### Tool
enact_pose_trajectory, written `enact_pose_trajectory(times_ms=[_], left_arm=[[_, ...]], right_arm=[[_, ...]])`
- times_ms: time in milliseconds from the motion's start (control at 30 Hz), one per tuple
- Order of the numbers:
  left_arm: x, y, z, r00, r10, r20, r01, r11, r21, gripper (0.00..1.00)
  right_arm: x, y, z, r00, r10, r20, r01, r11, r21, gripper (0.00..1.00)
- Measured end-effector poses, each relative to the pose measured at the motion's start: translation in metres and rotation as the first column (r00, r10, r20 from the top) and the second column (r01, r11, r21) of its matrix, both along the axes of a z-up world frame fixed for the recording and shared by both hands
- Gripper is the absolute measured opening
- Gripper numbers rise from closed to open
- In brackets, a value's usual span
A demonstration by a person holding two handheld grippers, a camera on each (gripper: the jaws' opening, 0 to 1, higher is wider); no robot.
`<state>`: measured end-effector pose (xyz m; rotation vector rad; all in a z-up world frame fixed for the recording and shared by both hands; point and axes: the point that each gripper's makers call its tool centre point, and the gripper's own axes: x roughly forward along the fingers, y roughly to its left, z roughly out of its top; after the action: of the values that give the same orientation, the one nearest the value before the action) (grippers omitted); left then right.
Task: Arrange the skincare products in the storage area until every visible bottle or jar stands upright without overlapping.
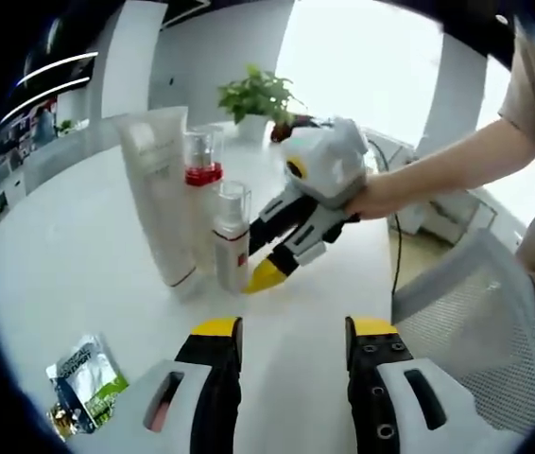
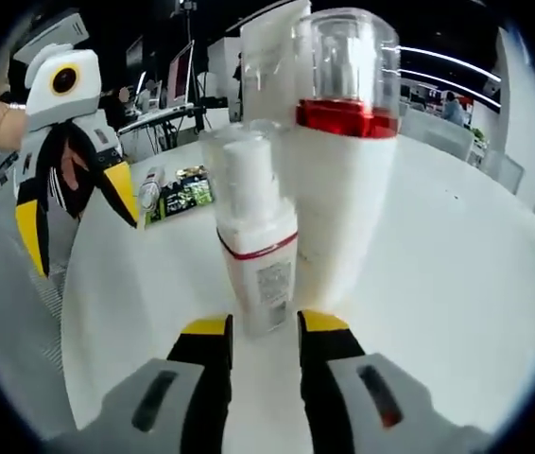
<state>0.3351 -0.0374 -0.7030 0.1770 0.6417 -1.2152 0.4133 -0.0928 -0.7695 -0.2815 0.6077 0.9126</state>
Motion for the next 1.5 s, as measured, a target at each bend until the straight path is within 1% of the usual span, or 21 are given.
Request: enact_pose_trajectory(times_ms=[200,300,400,467,533,733,800,900,1000,1100,1267,1400,1500], left_arm=[[0.001,0.003,0.003,1.000,0.015,0.004,-0.015,1.000,-0.003,0.43],[-0.001,0.005,0.005,1.000,0.024,0.008,-0.024,1.000,-0.005,0.44],[-0.004,0.009,0.007,0.999,0.039,0.006,-0.039,0.999,-0.005,0.48],[-0.006,0.014,0.007,0.998,0.058,0.002,-0.058,0.998,0.001,0.52],[-0.007,0.018,0.008,0.997,0.075,-0.003,-0.075,0.997,0.004,0.56],[-0.011,0.036,0.012,0.990,0.144,-0.005,-0.144,0.990,0.006,0.63],[-0.013,0.043,0.012,0.987,0.164,-0.003,-0.164,0.986,0.011,0.65],[-0.015,0.055,0.015,0.980,0.200,-0.006,-0.200,0.980,0.018,0.69],[-0.016,0.064,0.018,0.974,0.228,0.002,-0.228,0.973,0.021,0.71],[-0.019,0.076,0.022,0.964,0.268,0.004,-0.268,0.963,0.021,0.73],[-0.027,0.098,0.024,0.949,0.316,-0.001,-0.315,0.948,0.035,0.77],[-0.035,0.115,0.025,0.937,0.348,-0.006,-0.348,0.937,0.040,0.79],[-0.041,0.129,0.027,0.924,0.382,-0.013,-0.381,0.924,0.041,0.80]], right_arm=[[-0.005,-0.007,0.004,0.999,-0.042,-0.007,0.042,0.999,0.002,0.36],[-0.010,-0.008,0.007,0.998,-0.056,-0.008,0.056,0.998,0.008,0.38],[-0.016,-0.008,0.012,0.998,-0.070,-0.007,0.070,0.997,0.017,0.40],[-0.020,-0.007,0.014,0.996,-0.083,-0.010,0.084,0.996,0.025,0.43],[-0.025,-0.005,0.018,0.995,-0.094,-0.021,0.095,0.994,0.048,0.44],[-0.039,0.003,0.029,0.994,-0.103,-0.025,0.105,0.992,0.071,0.52],[-0.041,0.005,0.029,0.992,-0.116,-0.040,0.119,0.989,0.088,0.55],[-0.047,0.007,0.025,0.990,-0.129,-0.060,0.134,0.987,0.090,0.60],[-0.055,0.010,0.026,0.988,-0.130,-0.078,0.137,0.987,0.089,0.61],[-0.064,0.014,0.035,0.990,-0.126,-0.063,0.132,0.986,0.098,0.62],[-0.074,0.018,0.049,0.990,-0.134,-0.044,0.139,0.984,0.116,0.69],[-0.082,0.022,0.056,0.990,-0.137,-0.036,0.140,0.982,0.123,0.73],[-0.090,0.026,0.061,0.990,-0.137,-0.032,0.140,0.982,0.127,0.76]])
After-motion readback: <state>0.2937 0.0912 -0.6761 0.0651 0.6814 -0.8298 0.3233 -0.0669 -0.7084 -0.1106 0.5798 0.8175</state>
